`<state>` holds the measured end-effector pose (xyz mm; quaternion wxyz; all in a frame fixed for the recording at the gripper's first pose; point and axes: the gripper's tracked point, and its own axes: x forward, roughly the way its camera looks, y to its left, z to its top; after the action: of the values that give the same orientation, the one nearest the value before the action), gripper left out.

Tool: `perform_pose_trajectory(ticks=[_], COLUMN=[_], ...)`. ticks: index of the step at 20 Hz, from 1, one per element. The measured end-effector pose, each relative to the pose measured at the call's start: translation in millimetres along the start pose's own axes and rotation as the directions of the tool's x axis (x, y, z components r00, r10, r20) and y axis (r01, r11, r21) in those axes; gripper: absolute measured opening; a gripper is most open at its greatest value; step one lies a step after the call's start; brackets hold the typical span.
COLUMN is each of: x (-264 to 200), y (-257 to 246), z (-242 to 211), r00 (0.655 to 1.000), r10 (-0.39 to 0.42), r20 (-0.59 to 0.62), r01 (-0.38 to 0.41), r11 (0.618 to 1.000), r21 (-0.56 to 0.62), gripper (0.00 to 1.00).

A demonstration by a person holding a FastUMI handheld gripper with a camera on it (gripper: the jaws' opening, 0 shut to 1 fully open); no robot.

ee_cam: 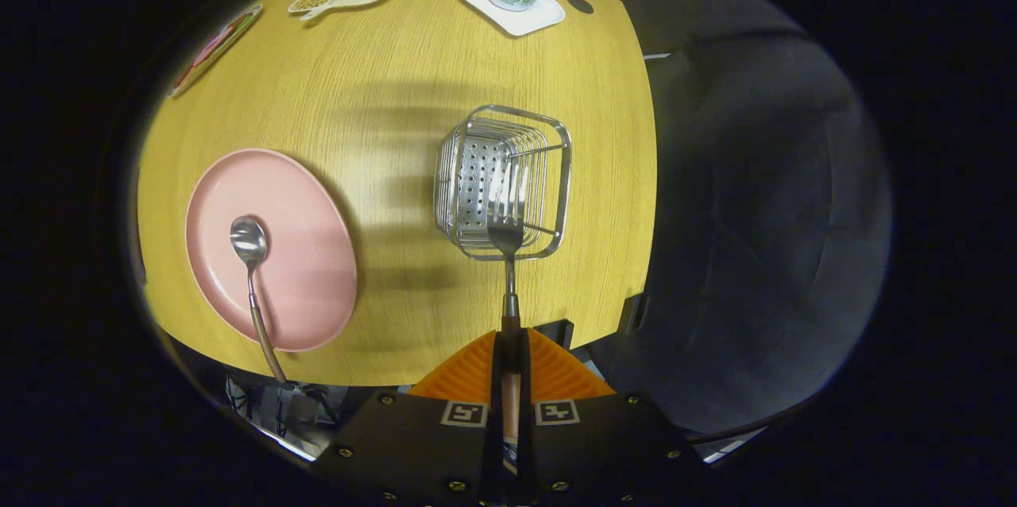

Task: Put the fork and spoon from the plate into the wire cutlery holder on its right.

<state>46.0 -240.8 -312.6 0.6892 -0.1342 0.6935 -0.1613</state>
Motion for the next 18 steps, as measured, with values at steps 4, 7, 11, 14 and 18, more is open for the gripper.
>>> perform_pose_trajectory(ticks=[4, 7, 11, 14, 18], x=[1, 3, -7, -18, -34], y=[-1, -2, 3, 3, 4], z=[12, 15, 25, 34, 40], r00=[0.999, 0.999, 0.997, 0.994, 0.987], r10=[0.025, 0.033, 0.075, 0.099, 0.122], r20=[-0.029, -0.028, 0.007, 0.054, 0.103], r01=[-0.026, -0.034, -0.075, -0.102, -0.131], r11=[1.0, 0.999, 0.997, 0.994, 0.988], r21=[-0.014, -0.022, 0.023, 0.039, 0.08], gripper=[0.07, 0.12, 0.36, 0.44, 0.61])
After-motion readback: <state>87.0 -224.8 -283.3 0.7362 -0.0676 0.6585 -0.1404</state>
